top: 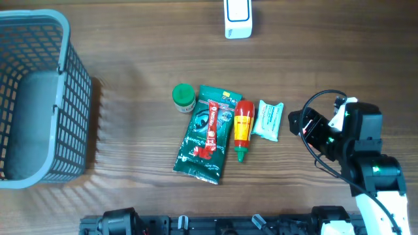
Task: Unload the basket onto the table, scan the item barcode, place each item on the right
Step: 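Move the right gripper toward the red-yellow sauce bottle, then close the right gripper around the sauce bottle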
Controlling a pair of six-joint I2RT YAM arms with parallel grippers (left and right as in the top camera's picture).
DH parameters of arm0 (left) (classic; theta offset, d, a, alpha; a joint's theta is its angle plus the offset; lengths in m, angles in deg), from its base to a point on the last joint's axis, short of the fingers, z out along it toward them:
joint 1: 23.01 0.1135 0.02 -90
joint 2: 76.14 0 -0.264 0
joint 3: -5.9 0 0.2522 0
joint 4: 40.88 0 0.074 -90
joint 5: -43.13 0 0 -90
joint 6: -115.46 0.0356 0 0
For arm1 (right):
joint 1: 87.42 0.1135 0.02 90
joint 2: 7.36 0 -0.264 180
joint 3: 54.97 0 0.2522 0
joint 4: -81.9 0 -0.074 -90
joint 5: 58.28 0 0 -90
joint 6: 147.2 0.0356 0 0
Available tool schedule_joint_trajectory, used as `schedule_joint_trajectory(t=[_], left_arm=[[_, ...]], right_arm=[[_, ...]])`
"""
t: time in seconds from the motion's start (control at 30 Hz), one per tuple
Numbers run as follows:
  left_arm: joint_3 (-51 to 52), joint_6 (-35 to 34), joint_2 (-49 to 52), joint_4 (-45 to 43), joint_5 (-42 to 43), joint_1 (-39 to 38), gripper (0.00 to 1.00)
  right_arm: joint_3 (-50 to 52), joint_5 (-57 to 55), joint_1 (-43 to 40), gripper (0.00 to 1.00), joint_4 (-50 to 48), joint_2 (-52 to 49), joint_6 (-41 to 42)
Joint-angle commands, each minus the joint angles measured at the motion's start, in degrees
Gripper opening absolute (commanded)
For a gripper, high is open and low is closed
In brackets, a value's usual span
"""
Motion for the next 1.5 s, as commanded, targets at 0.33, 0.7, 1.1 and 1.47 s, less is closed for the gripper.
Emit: schedule_joint_trajectory(t=[0.33, 0.7, 1.1, 1.47], left_arm=[[1.84, -0.55, -0.09, 5.14, -15.45, 0.24, 1.00], [5.22, -0.74, -0.09, 5.33, -15.43, 0.13, 1.00], [5.31, -0.74, -0.09, 5.33, -15.43, -0.17, 1.00], [5.31, -0.74, -0.09, 5.42, -15.43, -1.03, 1.00]], right_arm=[[-18.45, -10.93, 22.84, 0.99, -0.15, -35.71, -1.44], [-30.80, -31.93, 36.26, 0.99, 6.97, -57.07, 1.95], [-30.80, -36.92, 36.96, 0.77, 6.34, -68.26, 2.93], [-35.36, -29.38, 36.35, 0.51, 11.87, -67.82, 23.02]])
